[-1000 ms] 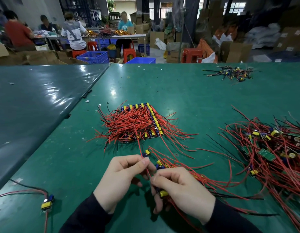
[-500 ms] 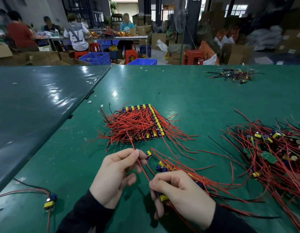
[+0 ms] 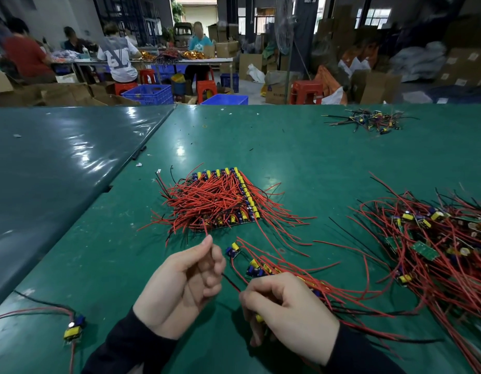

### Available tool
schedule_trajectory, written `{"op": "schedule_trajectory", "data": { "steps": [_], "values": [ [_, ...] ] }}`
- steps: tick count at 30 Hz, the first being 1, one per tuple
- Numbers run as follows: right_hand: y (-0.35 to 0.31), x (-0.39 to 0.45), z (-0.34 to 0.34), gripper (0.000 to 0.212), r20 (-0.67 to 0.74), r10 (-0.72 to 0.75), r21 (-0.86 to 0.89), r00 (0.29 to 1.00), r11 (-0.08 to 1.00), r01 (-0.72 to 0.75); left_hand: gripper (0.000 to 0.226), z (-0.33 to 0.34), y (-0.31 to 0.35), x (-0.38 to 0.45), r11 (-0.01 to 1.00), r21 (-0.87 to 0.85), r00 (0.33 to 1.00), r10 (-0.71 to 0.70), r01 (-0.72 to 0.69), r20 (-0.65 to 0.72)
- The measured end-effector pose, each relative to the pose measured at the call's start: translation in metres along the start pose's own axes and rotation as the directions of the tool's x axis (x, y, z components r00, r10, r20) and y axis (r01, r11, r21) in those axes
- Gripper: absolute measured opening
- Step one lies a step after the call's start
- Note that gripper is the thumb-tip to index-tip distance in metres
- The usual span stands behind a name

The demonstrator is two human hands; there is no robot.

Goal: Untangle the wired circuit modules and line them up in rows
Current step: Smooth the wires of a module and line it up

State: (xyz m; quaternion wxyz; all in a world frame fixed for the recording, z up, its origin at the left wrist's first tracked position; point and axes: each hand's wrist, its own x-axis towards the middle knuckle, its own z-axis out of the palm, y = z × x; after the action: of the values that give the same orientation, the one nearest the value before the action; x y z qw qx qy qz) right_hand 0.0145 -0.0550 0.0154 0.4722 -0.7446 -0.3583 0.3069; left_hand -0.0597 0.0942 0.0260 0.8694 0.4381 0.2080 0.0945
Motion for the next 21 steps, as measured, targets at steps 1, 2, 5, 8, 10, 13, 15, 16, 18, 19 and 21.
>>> {"op": "schedule_trajectory", "data": {
  "steps": [1,2,5,8,10,13,15,16,18,19,21],
  "values": [
    [0.0,0.0,0.0,0.032,0.006,0.003,0.005,1.0,1.0,-0.003,0.023,0.0,0.001,0.001,0.999,-0.032,0.999,0.019,-0.02,-0.029],
    [-0.001,0.0,-0.001,0.032,0.014,0.007,0.011,1.0,1.0,-0.007,0.02,-0.001,0.002,0.002,0.997,-0.062,0.998,0.044,-0.047,-0.05],
    [0.0,0.0,-0.001,0.031,0.039,0.005,0.004,0.999,1.0,-0.005,0.015,-0.004,0.004,0.001,0.989,-0.135,0.998,0.058,-0.062,-0.038],
    [0.002,0.0,0.0,0.03,0.04,-0.013,-0.059,0.999,0.998,0.015,0.017,-0.003,0.003,0.0,0.978,-0.21,1.0,-0.014,0.013,0.0],
    [0.004,0.0,-0.001,0.029,0.031,-0.037,-0.095,0.999,0.995,0.039,0.011,-0.002,0.003,0.0,0.975,-0.223,0.999,-0.02,0.01,-0.044],
    [0.004,-0.001,-0.002,0.028,0.024,-0.112,-0.169,0.993,0.979,0.114,0.014,-0.003,0.004,0.003,0.982,-0.183,0.995,0.032,-0.049,-0.094],
    [0.002,-0.002,-0.001,0.028,0.036,-0.193,-0.226,0.981,0.954,0.196,0.011,-0.004,0.004,0.004,0.98,-0.196,0.996,0.025,-0.042,-0.091],
    [0.002,-0.003,0.0,0.028,0.047,-0.239,-0.258,0.97,0.935,0.243,0.011,-0.006,0.003,0.003,0.975,-0.222,0.997,0.006,-0.023,-0.077],
    [-0.001,-0.004,0.003,0.026,0.077,-0.313,-0.307,0.947,0.896,0.321,0.014,-0.01,0.002,0.003,0.947,-0.319,0.999,-0.047,0.036,-0.026],
    [-0.001,-0.005,0.004,0.025,0.086,-0.33,-0.316,0.94,0.886,0.34,0.015,-0.011,0.002,0.002,0.926,-0.372,0.998,-0.067,0.062,0.001],
    [0.001,-0.004,0.004,0.025,0.059,-0.334,-0.336,0.941,0.881,0.333,0.015,-0.012,0.003,0.002,0.912,-0.403,0.997,-0.08,0.075,0.004]
  ]
}}
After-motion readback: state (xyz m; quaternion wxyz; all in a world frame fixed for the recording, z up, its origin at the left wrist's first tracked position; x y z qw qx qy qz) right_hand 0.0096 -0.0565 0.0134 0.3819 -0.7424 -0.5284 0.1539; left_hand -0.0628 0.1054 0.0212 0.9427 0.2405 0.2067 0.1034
